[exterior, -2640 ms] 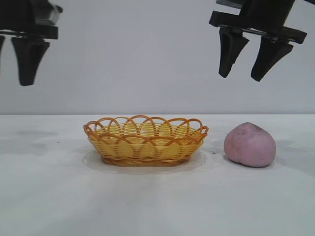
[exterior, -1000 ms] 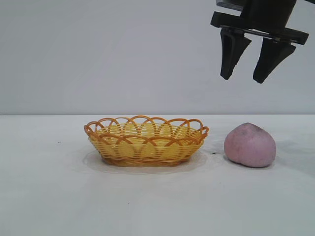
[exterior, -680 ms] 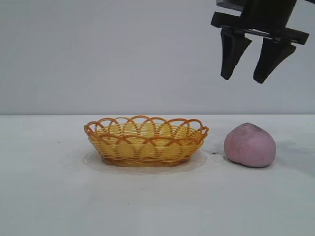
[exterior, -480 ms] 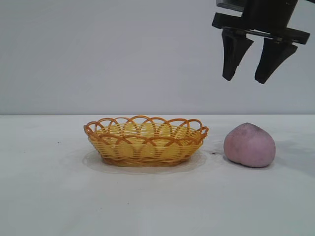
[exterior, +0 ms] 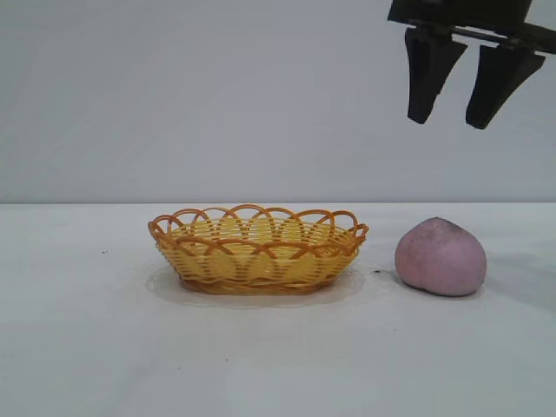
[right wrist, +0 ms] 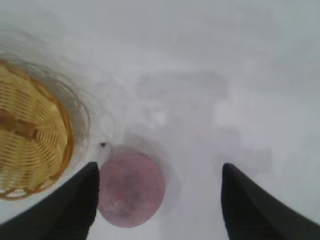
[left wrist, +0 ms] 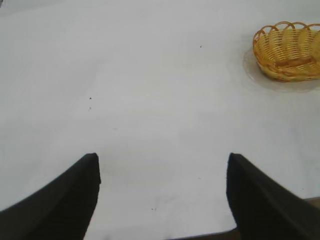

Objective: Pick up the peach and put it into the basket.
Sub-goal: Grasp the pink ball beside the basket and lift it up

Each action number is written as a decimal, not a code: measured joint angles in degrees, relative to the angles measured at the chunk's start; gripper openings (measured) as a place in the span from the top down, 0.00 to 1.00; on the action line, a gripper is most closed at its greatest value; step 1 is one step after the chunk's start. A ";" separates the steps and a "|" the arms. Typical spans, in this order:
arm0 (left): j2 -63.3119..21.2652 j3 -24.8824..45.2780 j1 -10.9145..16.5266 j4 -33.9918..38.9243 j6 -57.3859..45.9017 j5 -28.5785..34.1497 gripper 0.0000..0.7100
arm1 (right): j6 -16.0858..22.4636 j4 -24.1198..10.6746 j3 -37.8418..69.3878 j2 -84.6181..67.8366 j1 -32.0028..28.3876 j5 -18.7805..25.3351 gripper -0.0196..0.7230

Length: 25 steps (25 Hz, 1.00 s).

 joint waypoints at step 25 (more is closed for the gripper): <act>0.00 0.00 0.00 0.13 -0.09 0.07 0.34 | 0.00 4.51 0.00 11.07 2.80 7.78 0.51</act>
